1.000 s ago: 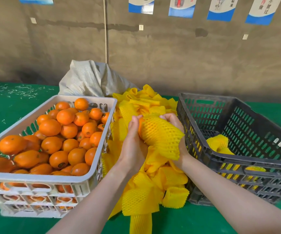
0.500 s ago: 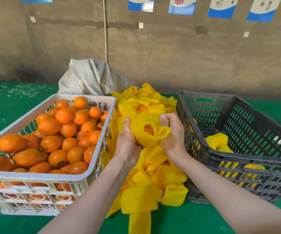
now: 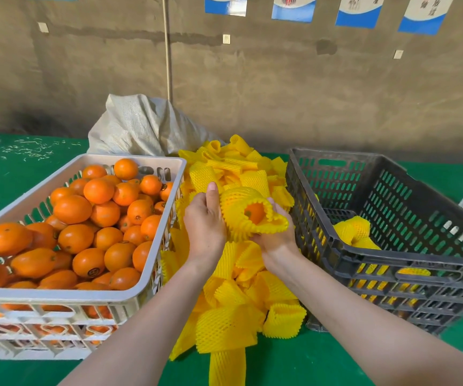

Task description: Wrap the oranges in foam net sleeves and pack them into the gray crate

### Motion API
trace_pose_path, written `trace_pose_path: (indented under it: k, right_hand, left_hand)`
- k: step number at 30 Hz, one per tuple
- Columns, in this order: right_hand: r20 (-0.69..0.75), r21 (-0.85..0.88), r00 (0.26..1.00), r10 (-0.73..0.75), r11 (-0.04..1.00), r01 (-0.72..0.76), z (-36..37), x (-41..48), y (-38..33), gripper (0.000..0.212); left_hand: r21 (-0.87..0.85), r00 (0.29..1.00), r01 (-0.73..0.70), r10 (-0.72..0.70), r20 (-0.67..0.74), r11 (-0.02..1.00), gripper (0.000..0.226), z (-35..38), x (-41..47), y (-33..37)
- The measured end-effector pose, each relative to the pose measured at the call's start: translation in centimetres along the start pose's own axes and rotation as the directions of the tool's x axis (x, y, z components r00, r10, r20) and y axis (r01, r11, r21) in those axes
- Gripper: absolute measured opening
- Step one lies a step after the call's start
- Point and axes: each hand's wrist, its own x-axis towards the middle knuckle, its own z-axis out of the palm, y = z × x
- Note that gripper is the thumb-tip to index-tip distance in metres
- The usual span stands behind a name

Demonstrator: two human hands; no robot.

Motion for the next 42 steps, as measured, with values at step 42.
trace_pose_path:
  k: [42]
  right_hand:
    - [0.254,-0.423,0.912,-0.322,0.811,0.404,-2.4,2.5,-1.2,0.037]
  left_hand:
    - [-0.137,0.501,0.795,-0.514,0.696,0.591,0.058,-1.0,0.0,-0.3]
